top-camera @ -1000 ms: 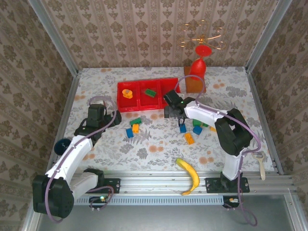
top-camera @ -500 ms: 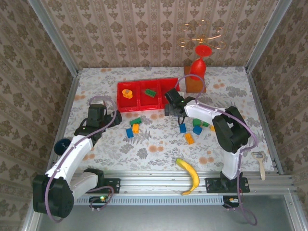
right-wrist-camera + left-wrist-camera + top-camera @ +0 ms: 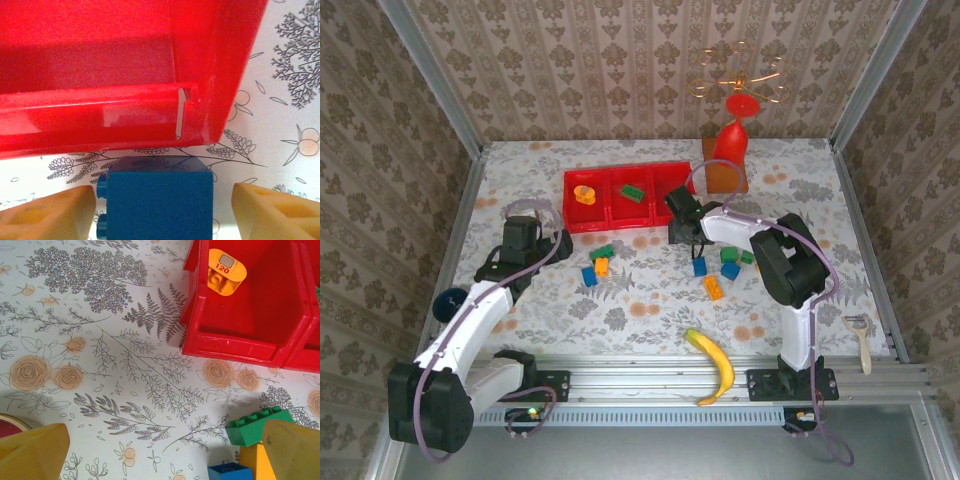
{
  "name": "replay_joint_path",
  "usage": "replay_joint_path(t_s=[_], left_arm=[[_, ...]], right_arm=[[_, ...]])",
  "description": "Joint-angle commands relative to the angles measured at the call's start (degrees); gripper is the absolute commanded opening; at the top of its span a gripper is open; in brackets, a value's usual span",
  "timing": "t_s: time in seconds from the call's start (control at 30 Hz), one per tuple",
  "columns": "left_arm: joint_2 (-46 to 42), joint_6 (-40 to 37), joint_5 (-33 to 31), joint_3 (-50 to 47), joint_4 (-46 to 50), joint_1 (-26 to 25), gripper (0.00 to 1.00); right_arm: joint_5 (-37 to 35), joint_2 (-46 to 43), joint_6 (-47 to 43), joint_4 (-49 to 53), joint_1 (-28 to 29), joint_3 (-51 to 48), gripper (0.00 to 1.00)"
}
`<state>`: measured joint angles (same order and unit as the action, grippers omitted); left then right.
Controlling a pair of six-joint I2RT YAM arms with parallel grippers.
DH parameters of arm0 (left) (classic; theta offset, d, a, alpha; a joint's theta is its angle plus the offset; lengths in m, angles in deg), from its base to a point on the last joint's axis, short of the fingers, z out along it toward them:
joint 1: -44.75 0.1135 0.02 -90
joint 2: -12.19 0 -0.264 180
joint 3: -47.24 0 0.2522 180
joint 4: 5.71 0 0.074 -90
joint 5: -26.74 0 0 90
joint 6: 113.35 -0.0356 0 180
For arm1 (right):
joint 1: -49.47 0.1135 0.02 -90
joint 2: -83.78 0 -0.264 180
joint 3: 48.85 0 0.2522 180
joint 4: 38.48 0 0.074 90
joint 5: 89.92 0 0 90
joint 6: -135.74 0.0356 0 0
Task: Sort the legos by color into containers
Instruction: Pick up the lego from the center of the table.
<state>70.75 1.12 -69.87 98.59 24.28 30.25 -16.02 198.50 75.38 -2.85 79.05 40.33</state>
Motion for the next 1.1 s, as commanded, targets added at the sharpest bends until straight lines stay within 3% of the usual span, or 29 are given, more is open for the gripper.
replay_joint_path(t_s=[0.0, 0.43, 0.8, 1.07], left_arm=[[-0.16, 0.71, -0.02, 0.45, -0.17, 0.52, 1.00], [-0.56, 0.66, -0.17, 0.39, 0.29, 0.62, 1.00], [-0.76, 0.59, -0.03, 0.21, 0.07, 0.65, 1.00], [-0.46, 0.71, 0.53, 0.07, -0.34, 0.66, 1.00]], right_arm=[[0.94, 1.10, -0.47, -1.18, -0.40, 0.87, 0.68], [0.91, -1.77, 0.19, -1.85, -0.46, -2.12, 0.38], [1.07, -10.33, 0.68, -1.65, 0.11, -6.50, 0.34], [1.14, -11.31, -1.52, -0.82, 0.91, -3.05, 0.34]])
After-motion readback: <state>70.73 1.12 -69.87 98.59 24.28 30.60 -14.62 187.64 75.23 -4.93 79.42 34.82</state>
